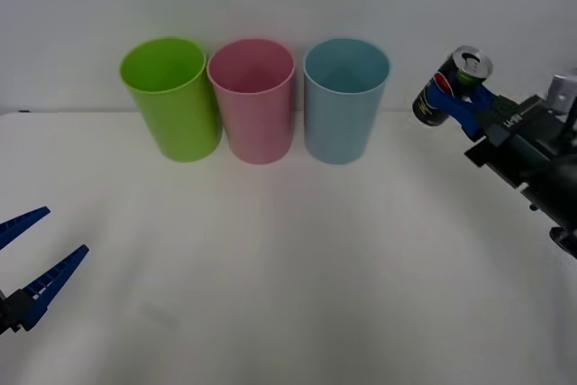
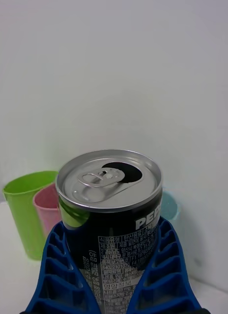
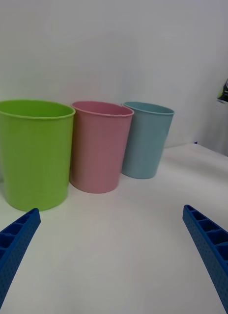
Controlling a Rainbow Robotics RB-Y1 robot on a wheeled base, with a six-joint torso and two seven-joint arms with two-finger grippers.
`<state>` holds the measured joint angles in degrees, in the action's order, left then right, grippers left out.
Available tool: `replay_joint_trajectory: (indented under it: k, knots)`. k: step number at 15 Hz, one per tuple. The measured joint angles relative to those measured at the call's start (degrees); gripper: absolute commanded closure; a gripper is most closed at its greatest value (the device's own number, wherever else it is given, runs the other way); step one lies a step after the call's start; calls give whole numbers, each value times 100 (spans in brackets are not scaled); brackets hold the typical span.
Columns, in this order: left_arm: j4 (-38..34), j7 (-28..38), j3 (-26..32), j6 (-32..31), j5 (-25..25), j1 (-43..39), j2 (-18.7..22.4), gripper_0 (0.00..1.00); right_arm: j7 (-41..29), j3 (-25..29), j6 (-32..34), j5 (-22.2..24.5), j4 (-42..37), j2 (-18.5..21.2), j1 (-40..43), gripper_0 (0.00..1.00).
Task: Grasp the object on the table and drop it into the matching bin: aluminum can to the light blue bin, PET bottle to the pink bin.
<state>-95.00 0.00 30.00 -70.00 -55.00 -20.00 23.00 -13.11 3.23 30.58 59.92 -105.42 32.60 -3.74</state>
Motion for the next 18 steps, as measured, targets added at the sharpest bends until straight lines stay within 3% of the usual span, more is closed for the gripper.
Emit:
replay_joint_trajectory:
  k: [4,8,13,18]
  knots:
    - [0,0,0,0,0,1,0,0,-23,-428,-17,469,1270,-284,-1379,100]
    - [0,0,0,0,0,0,0,0,-3,-424,-51,1313,2341,-1006,-2377,100]
    - [0,0,0,0,0,0,0,0,64,-196,-299,2182,3026,-1770,-3028,100]
    - [0,0,0,0,0,0,0,0,213,-96,-546,2394,3478,-1978,-3341,100]
